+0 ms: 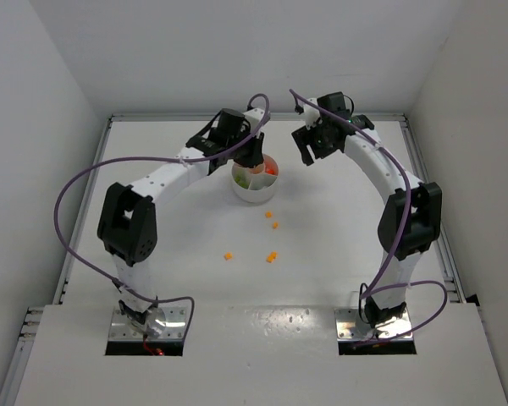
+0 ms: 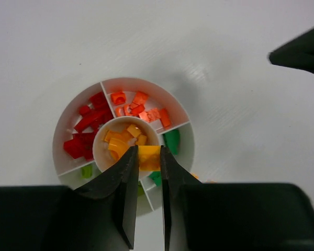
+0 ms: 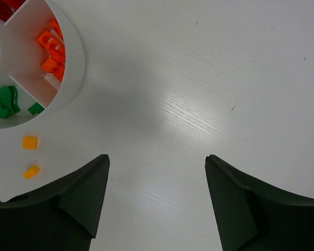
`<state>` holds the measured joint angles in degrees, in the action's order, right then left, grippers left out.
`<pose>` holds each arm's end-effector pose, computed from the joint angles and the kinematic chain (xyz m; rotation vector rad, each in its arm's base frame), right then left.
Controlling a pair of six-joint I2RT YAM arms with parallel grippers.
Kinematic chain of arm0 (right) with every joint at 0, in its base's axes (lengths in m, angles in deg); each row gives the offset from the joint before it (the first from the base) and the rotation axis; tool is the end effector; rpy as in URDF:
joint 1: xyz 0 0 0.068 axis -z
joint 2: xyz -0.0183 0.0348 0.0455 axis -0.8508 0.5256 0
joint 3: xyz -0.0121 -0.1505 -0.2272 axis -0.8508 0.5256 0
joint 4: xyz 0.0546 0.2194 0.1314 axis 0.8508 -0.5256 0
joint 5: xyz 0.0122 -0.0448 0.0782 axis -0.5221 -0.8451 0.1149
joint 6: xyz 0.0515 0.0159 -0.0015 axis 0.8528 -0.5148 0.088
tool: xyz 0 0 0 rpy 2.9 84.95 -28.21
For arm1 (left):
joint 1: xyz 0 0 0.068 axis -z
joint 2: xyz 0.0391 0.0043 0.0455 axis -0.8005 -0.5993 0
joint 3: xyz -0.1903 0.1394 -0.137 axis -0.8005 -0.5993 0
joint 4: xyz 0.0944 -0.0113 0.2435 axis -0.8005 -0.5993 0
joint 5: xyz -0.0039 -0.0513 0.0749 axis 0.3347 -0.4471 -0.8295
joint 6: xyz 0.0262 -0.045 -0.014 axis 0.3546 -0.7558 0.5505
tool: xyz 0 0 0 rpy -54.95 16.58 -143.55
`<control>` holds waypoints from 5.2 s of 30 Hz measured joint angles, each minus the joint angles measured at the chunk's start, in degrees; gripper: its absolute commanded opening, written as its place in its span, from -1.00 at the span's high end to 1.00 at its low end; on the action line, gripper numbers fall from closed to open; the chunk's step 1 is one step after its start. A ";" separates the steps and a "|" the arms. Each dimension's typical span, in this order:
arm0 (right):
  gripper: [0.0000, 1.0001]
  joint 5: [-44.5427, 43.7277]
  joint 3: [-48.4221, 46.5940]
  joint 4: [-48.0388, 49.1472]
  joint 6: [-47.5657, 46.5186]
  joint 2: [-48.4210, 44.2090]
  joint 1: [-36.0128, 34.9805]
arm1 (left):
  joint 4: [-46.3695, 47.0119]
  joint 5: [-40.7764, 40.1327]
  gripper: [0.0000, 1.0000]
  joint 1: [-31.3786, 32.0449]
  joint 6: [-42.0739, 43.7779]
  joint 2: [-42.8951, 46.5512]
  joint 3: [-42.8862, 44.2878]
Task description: Sort the legos into containers by color
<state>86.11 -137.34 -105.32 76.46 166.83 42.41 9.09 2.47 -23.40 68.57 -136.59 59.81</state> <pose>0.4034 0.1156 0.2880 -0.4917 2.4209 0.0951 0.3715 -0.2212 0.2995 0.5413 2.1409 -0.6040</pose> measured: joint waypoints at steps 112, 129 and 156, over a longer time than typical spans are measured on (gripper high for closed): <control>0.23 21.11 2.08 -2.91 -35.47 19.91 -43.58 | -6.75 22.77 -0.24 -43.28 -5.18 20.79 -15.23; 1.00 19.12 4.87 -1.14 -24.04 12.66 -40.44 | -6.75 21.31 -0.19 -42.01 -3.10 19.93 -15.26; 0.73 13.84 -11.04 2.58 -8.70 10.12 -14.99 | -3.15 12.28 -0.17 -28.22 -1.49 18.95 -18.49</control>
<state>99.95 -148.37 -102.75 67.76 176.95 27.42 5.94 14.75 -51.61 67.08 -117.64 41.32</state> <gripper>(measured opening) 0.134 0.588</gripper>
